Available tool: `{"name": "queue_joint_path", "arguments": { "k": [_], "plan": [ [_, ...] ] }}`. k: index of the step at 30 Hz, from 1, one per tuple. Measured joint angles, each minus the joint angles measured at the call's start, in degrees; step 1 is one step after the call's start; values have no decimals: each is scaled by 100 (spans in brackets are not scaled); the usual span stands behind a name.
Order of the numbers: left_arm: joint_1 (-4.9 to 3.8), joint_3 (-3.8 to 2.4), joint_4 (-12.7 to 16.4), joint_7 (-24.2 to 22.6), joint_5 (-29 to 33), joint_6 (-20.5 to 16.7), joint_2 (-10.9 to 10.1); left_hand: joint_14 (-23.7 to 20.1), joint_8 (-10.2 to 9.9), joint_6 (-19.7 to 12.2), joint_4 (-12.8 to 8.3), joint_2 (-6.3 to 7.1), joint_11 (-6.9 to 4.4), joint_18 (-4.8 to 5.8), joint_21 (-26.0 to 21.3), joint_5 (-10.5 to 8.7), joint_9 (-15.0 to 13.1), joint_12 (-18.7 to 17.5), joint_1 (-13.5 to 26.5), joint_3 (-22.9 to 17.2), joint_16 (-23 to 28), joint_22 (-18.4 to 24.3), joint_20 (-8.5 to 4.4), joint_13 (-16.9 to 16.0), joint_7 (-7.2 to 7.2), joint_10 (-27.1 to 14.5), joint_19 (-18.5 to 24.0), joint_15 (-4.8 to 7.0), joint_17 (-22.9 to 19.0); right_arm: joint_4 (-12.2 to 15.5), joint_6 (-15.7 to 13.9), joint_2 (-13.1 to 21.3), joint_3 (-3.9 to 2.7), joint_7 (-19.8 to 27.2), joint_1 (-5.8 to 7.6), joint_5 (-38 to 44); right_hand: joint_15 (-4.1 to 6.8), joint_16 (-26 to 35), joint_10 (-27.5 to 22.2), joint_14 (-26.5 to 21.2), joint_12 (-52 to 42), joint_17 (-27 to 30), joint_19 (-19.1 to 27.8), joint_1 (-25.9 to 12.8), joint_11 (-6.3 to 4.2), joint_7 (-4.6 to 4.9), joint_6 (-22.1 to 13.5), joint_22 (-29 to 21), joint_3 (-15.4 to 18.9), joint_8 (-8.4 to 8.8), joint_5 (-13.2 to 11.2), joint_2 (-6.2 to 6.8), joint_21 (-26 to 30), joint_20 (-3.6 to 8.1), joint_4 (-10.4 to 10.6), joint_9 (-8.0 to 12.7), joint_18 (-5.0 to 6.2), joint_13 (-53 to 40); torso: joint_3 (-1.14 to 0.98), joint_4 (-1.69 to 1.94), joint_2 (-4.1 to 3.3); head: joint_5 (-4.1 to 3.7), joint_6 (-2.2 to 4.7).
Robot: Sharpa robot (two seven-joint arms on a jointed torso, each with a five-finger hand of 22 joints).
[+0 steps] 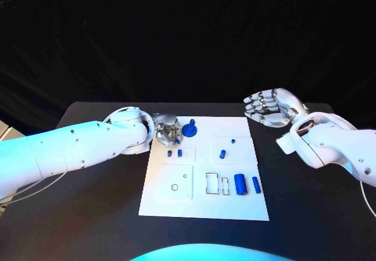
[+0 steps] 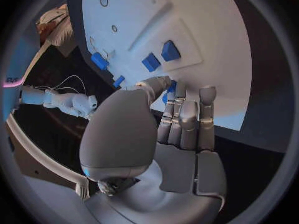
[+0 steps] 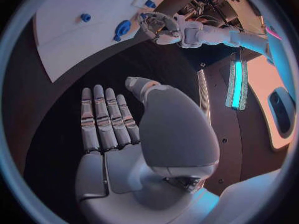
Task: Assemble the parts on the task board
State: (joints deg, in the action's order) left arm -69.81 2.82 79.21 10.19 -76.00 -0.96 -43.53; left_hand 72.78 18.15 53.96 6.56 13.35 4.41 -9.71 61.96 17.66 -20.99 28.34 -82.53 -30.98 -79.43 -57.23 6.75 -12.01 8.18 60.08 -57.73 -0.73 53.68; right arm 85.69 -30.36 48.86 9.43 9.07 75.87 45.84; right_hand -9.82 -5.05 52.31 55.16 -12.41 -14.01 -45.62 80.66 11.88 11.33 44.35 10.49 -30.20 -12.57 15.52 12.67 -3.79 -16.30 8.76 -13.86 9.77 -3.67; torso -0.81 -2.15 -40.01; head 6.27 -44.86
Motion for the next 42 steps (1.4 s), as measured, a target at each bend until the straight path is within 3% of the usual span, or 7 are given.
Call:
{"name": "queue_joint_path", "arguments": {
  "k": [12, 26, 29, 42],
  "plan": [
    [5, 7, 1, 10, -9, -5, -6, -21, -186, -339, 31, 0, 0, 0, -33, 0, 43, 62, 0, 32, -22, 14, 0, -76, 50, -41, 0, -21, 5, 2, 8, 13, 0, -17, 0, 0, 0, 0, 0, 0, 23, 11, 0, 0, 0, 0, 0, -17, 0, 0, 0, 0, 0, 0, 0, 0, 0, 0, 1, 0, 1, 14, 16],
    [6, 7, 7, 24, -12, 0, -36, -20, -211, -399, 31, 12, 0, 0, -33, 0, 51, 108, 11, 31, -51, 1, 23, -106, 47, -40, -23, -21, 55, -1, 27, 28, 4, -49, -2, 0, 0, 0, 0, 0, 23, 19, 0, 0, 0, 0, 0, -29, 16, 0, 0, 0, 0, 0, -16, 5, 0, 0, 2, 1, 1, 19, 21],
    [6, 7, 12, 29, -12, 8, -52, 22, -217, -403, 49, 16, -13, 0, -33, 0, 51, 162, 15, 49, -89, -49, 2, -150, 46, -27, -84, 22, 176, -2, 31, 32, 4, -54, -3, 0, 0, 0, 0, 0, 23, 19, 0, 0, 0, 0, 0, -29, 16, 0, 0, 0, 0, 0, -16, 5, 0, 0, 2, 1, 1, 19, 19],
    [10, 7, 11, 49, -10, 74, -137, 84, -501, -1012, 182, 84, -94, -1, 6, 0, 198, 336, 83, 182, -160, -69, -19, -350, -100, -69, -146, 41, 264, -23, 63, 48, 6, -82, -14, 5, -32, 57, 0, -32, 52, 74, 0, 0, 0, 21, 21, -98, 40, 22, 0, 0, 0, 0, -39, 10, 0, 0, 4, 1, 2, 16, 24]
  ]
}}
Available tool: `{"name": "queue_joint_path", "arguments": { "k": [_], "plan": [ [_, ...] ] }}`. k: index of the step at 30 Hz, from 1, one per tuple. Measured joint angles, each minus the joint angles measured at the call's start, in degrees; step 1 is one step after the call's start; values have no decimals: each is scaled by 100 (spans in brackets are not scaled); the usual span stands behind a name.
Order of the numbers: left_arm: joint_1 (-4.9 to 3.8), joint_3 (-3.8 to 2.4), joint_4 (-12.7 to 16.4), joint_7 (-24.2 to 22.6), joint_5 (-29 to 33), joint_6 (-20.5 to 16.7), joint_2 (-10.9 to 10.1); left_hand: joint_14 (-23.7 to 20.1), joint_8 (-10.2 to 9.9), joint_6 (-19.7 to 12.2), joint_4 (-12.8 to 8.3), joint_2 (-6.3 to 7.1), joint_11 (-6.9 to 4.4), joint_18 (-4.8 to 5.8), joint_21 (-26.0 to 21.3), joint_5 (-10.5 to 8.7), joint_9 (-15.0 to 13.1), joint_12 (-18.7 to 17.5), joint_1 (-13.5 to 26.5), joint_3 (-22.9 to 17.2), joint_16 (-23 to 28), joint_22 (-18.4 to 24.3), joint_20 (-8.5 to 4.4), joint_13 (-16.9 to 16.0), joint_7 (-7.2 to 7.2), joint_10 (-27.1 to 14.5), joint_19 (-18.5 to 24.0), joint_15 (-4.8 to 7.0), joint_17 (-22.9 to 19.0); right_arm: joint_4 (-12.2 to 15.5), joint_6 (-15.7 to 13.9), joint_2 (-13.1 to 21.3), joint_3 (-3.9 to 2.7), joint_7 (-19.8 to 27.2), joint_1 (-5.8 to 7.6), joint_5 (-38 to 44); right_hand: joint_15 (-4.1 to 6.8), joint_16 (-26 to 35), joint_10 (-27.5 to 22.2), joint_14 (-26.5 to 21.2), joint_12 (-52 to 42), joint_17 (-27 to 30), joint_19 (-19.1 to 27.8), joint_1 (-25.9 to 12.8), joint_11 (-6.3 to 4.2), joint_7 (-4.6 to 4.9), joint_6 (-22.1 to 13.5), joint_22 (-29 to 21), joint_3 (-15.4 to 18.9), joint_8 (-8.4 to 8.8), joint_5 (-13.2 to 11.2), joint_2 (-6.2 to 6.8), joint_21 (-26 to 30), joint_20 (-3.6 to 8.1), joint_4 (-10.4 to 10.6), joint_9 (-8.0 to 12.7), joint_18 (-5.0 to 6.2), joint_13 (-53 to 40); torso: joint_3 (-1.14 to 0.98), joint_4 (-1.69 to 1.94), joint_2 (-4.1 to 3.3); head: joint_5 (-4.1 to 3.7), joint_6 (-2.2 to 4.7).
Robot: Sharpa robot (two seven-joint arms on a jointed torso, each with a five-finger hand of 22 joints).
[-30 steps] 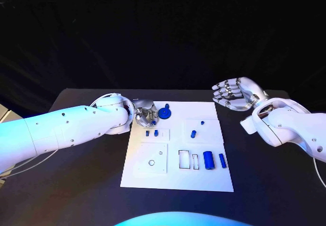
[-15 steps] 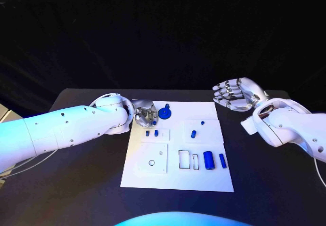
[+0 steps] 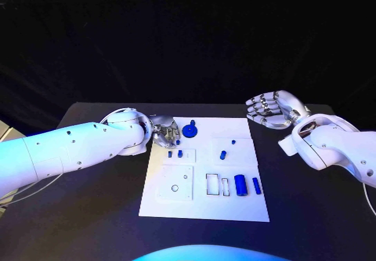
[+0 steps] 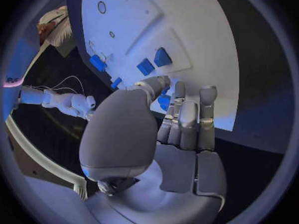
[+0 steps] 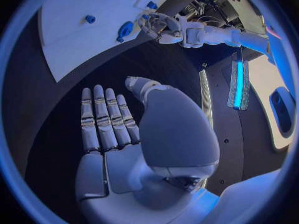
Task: Assemble the parts on the task board
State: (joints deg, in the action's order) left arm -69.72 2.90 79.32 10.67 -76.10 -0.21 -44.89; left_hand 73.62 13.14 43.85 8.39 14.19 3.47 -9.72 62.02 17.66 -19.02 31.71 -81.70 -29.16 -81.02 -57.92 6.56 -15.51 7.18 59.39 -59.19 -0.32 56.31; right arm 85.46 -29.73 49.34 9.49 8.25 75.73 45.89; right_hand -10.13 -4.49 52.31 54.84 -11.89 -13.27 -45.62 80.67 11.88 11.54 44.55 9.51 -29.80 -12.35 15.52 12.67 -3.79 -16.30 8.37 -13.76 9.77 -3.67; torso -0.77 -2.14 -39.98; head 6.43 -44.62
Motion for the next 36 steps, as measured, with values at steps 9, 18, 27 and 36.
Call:
{"name": "queue_joint_path", "arguments": {
  "k": [9, 18, 27, 36],
  "plan": [
    [1, -2, -153, 4, 56, -91, -84, -297, 138, 160, 36, -22, 77, 0, -358, 0, 5, 3, -135, -36, 127, 313, 10, -66, 139, -201, 285, -37, -463, -122, 352, -8, 0, -108, -5, 227, 253, -331, 419, 751, -37, -47, -657, 0, -181, 63, 418, -66, -23, -77, -214, 0, -225, 178, -119, -6, 0, 0, -2, 0, 2, 6, 11],
    [2, -10, -375, -302, 1297, -518, -308, -1204, 333, 407, -68, -80, 229, 1, -726, 32, 13, -74, -267, -358, 791, 620, 72, -61, 253, -591, 736, -146, -1769, -301, 920, -95, -1, -357, -13, 1317, 827, -1296, 1374, 2357, 81, -782, -2049, 91, -564, -142, 1048, 381, 216, -206, -470, -91, -1179, 854, -385, -47, 0, -9, 1, -11, 5, -81, 88],
    [3, -12, -336, -1588, 4534, -515, -642, -1727, 465, 331, -130, -105, 456, 1, -1379, 13, 111, -754, -70, -210, 2132, 1034, 249, 495, 384, -935, 1031, -313, -2840, -333, 1283, -308, -1, -914, -139, 3175, 1017, -3486, 1784, 2901, 655, -2372, -2498, 64, -719, -256, 1258, 1568, 252, 29, -352, -64, -2705, 1206, -395, 22, 0, -42, 0, -15, 1, -120, 151],
    [11, -14, -115, -2502, 6215, -408, -864, -1763, 658, 457, 16, -151, 410, 1, -1863, -16, 116, -842, 61, 194, 2246, 1412, 287, 623, 346, -633, 938, -348, -2857, -365, 1357, -596, -1, -1349, -265, 4402, 996, -6084, 1595, 2919, 802, -4623, -2505, 15, -655, -254, 1255, 2548, 29, 129, -488, 94, -3664, 1125, -347, -28, 0, -17, 4, -10, -1, -169, 196]
  ]
}}
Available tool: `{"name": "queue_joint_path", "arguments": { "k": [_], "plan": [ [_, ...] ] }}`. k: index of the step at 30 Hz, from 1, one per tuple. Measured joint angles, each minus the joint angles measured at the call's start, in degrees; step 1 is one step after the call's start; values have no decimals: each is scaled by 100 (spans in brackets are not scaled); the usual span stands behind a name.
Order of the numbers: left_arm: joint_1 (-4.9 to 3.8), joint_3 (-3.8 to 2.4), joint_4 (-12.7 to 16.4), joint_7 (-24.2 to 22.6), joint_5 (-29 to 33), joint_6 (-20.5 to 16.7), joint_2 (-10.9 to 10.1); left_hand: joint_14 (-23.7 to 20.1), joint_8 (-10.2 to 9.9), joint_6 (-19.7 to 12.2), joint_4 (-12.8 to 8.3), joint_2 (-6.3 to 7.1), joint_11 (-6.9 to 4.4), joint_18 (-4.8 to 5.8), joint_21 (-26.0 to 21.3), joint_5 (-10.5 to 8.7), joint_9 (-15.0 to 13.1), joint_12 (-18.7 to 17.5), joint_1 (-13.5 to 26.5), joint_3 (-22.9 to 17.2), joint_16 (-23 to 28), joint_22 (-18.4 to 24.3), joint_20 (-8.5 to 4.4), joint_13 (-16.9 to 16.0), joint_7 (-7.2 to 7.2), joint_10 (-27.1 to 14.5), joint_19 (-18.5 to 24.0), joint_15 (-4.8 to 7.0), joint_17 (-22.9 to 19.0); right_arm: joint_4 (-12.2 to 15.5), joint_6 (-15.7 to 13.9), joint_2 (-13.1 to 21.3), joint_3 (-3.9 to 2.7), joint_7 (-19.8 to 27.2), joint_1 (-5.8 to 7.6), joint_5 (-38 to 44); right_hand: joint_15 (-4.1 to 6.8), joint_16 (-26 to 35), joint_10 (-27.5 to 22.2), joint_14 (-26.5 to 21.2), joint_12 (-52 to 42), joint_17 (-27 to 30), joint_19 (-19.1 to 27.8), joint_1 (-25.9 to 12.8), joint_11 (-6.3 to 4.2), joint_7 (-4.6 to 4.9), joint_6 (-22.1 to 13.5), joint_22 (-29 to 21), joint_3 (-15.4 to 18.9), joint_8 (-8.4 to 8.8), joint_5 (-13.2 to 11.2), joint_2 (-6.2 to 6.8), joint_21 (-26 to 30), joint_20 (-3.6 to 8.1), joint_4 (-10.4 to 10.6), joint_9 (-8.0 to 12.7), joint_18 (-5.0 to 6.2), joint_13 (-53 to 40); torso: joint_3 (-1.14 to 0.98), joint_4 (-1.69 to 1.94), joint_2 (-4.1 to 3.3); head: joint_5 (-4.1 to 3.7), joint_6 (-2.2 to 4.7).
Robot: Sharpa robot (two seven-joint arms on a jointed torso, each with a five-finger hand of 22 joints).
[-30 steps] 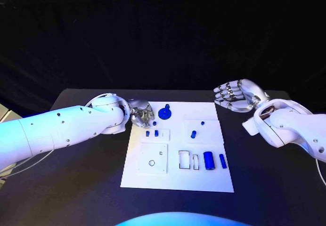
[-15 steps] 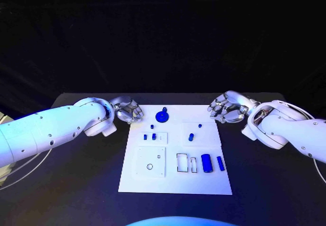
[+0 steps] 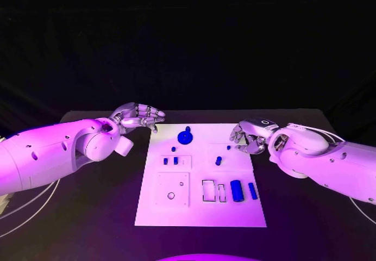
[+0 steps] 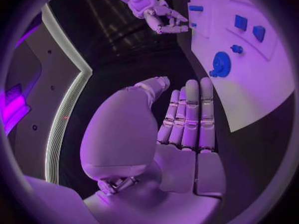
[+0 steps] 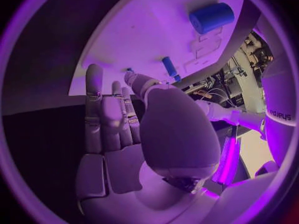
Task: Assemble the parts on the task board
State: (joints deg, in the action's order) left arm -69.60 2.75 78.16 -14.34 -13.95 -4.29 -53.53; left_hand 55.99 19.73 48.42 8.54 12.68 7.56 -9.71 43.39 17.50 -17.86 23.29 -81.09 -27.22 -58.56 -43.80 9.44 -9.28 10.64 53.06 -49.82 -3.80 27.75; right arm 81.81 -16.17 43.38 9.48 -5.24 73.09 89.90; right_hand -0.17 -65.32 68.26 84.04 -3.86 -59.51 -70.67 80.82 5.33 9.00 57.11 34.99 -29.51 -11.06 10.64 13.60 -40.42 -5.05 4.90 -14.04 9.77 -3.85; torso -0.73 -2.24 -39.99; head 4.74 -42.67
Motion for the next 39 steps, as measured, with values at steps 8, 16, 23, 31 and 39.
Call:
{"name": "queue_joint_path", "arguments": {
  "k": [8, 16, 23, 31, 39],
  "plan": [
    [7, 0, 146, -314, 463, 34, -63, 0, 54, 129, 50, 0, -30, 0, -120, 0, -13, 19, 0, 63, 0, 111, -21, 25, -13, 174, -78, 0, 19, -31, -5, -172, 0, -209, -60, 502, 0, -746, -73, 0, 0, -689, -211, -97, -9, -16, 15, 691, -67, 0, -155, 97, -602, -8, 68, -48, 0, 0, -2, -1, -4, -14, -5],
    [9, 1, 161, -434, 692, 35, -70, 24, -11, 94, 94, 0, -30, 0, -67, 0, 28, -94, 0, 107, 0, 104, -51, 78, 10, 174, -354, 23, 50, -87, -3, -295, 2, -255, -128, 577, -1, -942, -73, -1, 0, -890, -274, -159, -9, -36, -5, 860, -36, 0, -178, 95, -763, -33, 136, -63, -18, -1, -9, -5, -4, -33, -41],
    [9, 1, 151, -457, 802, 47, -74, 23, -11, 94, 94, 0, -30, 0, -44, 0, 28, -119, 0, 107, 0, 94, -51, 86, 10, 174, -354, 22, 50, -148, 18, -357, 3, -294, -157, 570, -1, -1167, -70, -1, -1, -1119, -403, -188, -12, -52, 10, 1174, -69, 0, -178, 66, -1047, -25, 215, -116, -92, -17, -10, -4, -4, -44, -66],
    [9, 1, 147, -459, 854, 56, -92, 22, -11, 95, 94, 0, -8, 1, -40, 0, 28, -133, -1, 107, 0, 89, -52, 92, 10, 152, -395, 22, 49, -227, 52, -444, -5, -311, -188, 554, -1, -1286, 24, -1, -1, -1214, -466, -88, -104, -123, 124, 1408, -254, -68, -178, -123, -1229, 1, 189, -204, -92, -17, -12, -4, -3, -51, -82],
    [9, 1, 159, -458, 849, 62, -106, 22, -11, 95, 94, -32, -8, 1, -15, 0, 38, -133, -33, 106, 0, 67, -50, 103, 10, 152, -438, 21, 61, -320, 109, -513, -21, -322, -194, 558, 41, -1340, 183, -2, -2, -1237, -487, -51, -129, -154, 218, 1533, -355, -157, -191, -178, -1318, 22, 135, -288, -92, -25, -7, -1, 1, -61, -110]
  ]
}}
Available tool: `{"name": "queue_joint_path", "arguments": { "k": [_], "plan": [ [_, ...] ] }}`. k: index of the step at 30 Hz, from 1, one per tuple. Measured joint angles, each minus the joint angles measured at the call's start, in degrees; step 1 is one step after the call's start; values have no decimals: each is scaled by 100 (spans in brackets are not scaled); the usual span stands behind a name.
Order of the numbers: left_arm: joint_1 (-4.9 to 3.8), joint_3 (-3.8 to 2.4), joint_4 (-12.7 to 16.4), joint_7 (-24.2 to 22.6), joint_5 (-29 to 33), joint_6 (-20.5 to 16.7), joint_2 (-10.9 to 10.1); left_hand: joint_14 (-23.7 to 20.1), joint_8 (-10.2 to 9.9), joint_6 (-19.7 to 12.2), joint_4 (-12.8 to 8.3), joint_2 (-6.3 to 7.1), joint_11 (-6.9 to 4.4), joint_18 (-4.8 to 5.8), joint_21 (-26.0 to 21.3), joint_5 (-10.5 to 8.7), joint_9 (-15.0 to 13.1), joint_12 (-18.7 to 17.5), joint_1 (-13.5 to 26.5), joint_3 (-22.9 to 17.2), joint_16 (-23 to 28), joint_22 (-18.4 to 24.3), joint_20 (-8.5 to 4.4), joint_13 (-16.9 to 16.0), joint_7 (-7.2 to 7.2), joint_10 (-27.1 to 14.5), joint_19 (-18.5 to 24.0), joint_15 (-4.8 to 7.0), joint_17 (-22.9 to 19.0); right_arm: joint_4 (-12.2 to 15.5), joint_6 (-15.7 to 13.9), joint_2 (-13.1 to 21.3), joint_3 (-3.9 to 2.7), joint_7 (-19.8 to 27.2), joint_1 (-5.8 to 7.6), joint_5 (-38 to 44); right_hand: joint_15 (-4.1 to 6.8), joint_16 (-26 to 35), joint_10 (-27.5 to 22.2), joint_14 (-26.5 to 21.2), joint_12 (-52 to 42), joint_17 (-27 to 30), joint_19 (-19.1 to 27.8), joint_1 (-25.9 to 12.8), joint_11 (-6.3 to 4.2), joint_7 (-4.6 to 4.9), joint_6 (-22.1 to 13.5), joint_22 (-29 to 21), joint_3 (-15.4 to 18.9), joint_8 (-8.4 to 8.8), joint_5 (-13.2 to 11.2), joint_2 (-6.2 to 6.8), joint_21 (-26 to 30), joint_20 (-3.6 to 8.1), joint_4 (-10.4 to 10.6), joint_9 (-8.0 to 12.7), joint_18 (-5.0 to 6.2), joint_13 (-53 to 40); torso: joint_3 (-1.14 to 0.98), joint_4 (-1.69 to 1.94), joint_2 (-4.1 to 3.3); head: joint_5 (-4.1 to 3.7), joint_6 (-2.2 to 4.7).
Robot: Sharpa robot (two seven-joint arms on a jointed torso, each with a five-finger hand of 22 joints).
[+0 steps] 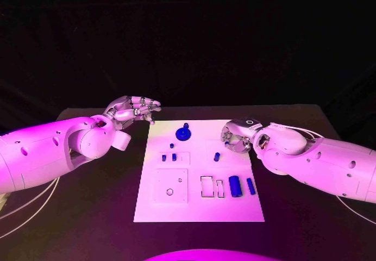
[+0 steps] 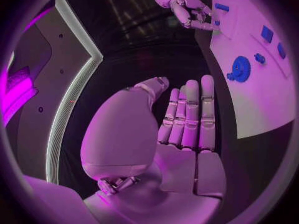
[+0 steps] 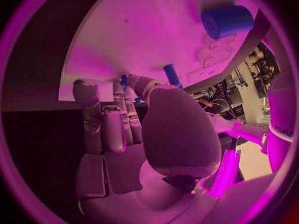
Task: Assemble the parts on the task board
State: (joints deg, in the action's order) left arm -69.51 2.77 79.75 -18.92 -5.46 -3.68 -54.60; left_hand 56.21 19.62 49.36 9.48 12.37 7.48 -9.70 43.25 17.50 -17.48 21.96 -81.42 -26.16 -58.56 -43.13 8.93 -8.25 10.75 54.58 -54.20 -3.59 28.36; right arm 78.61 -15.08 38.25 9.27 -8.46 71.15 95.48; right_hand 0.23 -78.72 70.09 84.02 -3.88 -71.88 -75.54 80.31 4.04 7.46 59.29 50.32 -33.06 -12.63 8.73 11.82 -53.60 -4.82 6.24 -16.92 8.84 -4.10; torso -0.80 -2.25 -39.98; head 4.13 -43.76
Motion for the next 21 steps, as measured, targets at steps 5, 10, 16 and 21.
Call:
{"name": "queue_joint_path", "arguments": {
  "k": [5, 10, 16, 21],
  "plan": [
    [0, 0, 3, 8, -8, 3, -21, 0, 0, 0, 0, 0, 0, 0, 23, 0, 0, -21, 0, 0, 0, -9, -2, 0, 0, 0, 2, 0, 6, 2, 59, -5, -9, -14, 0, 39, 0, -22, 108, 0, -4, -11, -20, 23, 5, 5, 80, 73, -50, -83, -14, -23, -64, 20, -52, -54, 0, 6, 4, 0, 3, -30, -8],
    [0, 0, 4, 14, -16, 6, -29, 0, 0, 0, 0, 0, 0, 0, 23, 0, 0, -21, 0, 0, 0, -16, -2, 0, 0, 0, 2, 0, 11, 33, 87, 5, -13, -58, -4, 109, 0, -55, 120, 0, -9, -26, -20, 46, -8, 4, 97, 111, -77, -89, 4, -46, -87, 20, -129, -76, -63, 8, 1, 1, 7, -40, -12],
    [0, 0, -2, 20, -38, 6, -35, 20, -23, -12, -10, 1, 0, 0, 59, 0, 8, -44, -47, 9, 0, -33, -9, 8, 12, 0, -32, 20, 18, 77, 57, 19, -13, -104, -20, 205, 0, -55, 174, 0, 14, 20, -20, 117, 42, 4, 97, 291, -200, -134, 2, -80, -246, 20, -361, -142, -62, 8, 1, -1, 5, -38, -24],
    [0, 0, -3, 27, -57, -2, -37, 20, -23, -21, -16, 1, 0, 0, 59, 0, 8, -49, -47, 16, 0, -33, -2, 14, 21, 0, -39, 20, 18, 127, -66, 40, -2, -144, -50, 290, 41, -99, 250, 0, 14, 10, -39, 169, 117, 0, 225, 583, -278, -203, -56, -75, -509, 83, -473, -203, -61, 13, -1, 1, 2, -37, -26]
  ]
}}
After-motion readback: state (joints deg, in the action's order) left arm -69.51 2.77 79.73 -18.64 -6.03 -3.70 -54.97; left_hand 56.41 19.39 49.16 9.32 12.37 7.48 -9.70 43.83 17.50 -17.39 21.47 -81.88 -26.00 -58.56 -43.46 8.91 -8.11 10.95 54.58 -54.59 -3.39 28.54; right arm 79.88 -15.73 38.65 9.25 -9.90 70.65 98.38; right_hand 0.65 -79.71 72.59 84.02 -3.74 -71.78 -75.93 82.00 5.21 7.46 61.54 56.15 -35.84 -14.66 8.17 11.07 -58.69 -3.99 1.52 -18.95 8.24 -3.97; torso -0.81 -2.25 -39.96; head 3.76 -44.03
